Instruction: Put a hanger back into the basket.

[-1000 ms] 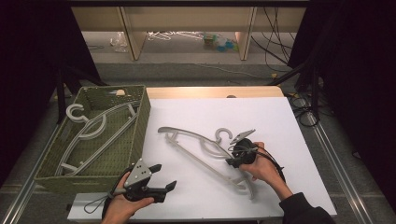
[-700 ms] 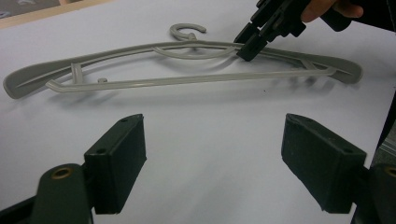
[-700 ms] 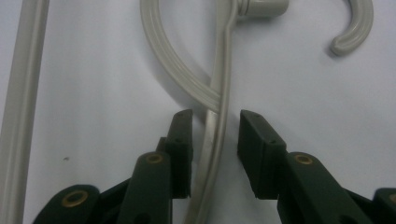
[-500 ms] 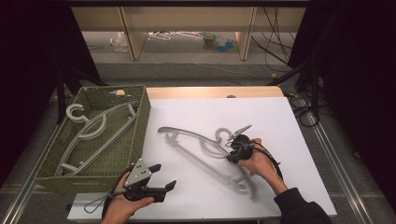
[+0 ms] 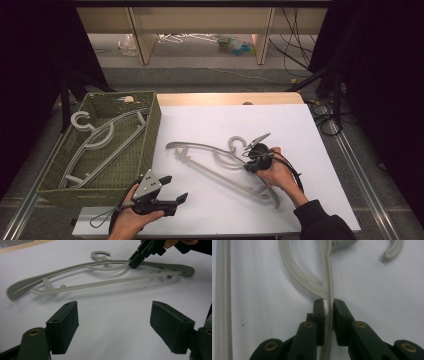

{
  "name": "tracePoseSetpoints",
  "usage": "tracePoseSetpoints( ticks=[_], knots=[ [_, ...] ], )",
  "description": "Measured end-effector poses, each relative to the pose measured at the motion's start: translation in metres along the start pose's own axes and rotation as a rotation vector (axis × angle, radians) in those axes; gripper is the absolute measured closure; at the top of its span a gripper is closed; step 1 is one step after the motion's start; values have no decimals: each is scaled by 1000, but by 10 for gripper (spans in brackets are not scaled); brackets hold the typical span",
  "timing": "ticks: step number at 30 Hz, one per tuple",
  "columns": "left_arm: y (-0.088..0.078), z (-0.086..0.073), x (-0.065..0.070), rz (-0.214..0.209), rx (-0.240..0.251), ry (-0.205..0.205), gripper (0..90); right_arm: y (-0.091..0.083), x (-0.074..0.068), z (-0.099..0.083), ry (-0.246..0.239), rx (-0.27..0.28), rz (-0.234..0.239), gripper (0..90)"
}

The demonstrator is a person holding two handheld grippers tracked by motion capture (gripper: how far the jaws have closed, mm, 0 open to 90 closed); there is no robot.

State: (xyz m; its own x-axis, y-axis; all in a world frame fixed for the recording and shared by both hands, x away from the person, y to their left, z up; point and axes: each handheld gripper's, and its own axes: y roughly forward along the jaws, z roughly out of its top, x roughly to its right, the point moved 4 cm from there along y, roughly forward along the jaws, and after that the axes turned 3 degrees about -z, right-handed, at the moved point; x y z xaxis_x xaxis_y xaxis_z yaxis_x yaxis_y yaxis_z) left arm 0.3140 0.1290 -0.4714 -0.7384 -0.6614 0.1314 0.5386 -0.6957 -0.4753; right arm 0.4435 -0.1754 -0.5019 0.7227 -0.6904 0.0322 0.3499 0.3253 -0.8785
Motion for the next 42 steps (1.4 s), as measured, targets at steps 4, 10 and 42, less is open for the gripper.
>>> tracePoseSetpoints(
  ticks=[4,10,42],
  knots=[
    [1,-1,0,-2,-5,3,229,-5,0,1,-30,19,-15,818],
    [0,-1,-2,7,-7,11,230,-17,-2,-1,-94,56,-33,818],
    [22,42,-4,-25,12,72,229,-63,-36,-2,-285,194,-60,822]
  ],
)
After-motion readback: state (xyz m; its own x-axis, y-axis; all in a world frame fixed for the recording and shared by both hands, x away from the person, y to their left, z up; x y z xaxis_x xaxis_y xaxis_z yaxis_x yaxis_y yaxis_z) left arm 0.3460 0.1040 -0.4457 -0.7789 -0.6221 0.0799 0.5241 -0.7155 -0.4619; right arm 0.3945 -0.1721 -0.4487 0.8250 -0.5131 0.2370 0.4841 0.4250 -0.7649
